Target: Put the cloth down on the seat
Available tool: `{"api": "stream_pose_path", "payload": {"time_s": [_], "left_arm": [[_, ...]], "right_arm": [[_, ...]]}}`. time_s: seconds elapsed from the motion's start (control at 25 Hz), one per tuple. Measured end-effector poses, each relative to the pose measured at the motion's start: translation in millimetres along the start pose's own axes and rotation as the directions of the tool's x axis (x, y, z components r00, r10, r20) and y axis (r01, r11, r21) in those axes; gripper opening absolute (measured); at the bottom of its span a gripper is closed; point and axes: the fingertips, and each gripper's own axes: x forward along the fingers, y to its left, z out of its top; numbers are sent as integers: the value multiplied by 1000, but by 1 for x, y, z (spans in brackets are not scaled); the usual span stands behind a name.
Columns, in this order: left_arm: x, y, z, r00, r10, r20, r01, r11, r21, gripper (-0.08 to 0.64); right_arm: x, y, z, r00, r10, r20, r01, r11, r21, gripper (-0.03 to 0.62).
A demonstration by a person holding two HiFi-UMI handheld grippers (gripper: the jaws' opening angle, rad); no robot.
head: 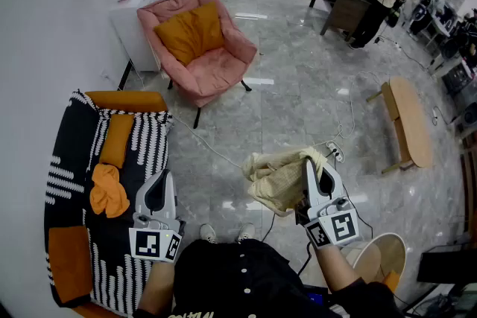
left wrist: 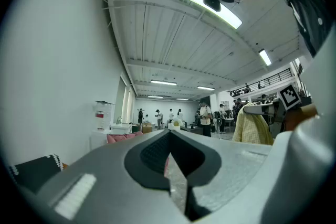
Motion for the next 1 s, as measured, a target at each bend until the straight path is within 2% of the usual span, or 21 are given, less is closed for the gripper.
{"api": "stream_pose_path", "payload": {"time_s": [0.4, 0.76, 1.0], "left_arm": [[8, -19, 2, 1000, -12, 8, 12, 1000, 9, 0], [16, -50, 0, 999, 41, 3, -41, 999, 15, 0], [16, -52, -5, 997, 73, -14, -73, 997, 15, 0]], "right_arm": [[-1, -12, 2, 1000, 30, 0, -30, 1000, -4, 38], [-8, -39, 1, 996, 87, 5, -87, 996, 10, 40], [-4, -52, -8, 996, 91, -14, -91, 996, 18, 40]]}}
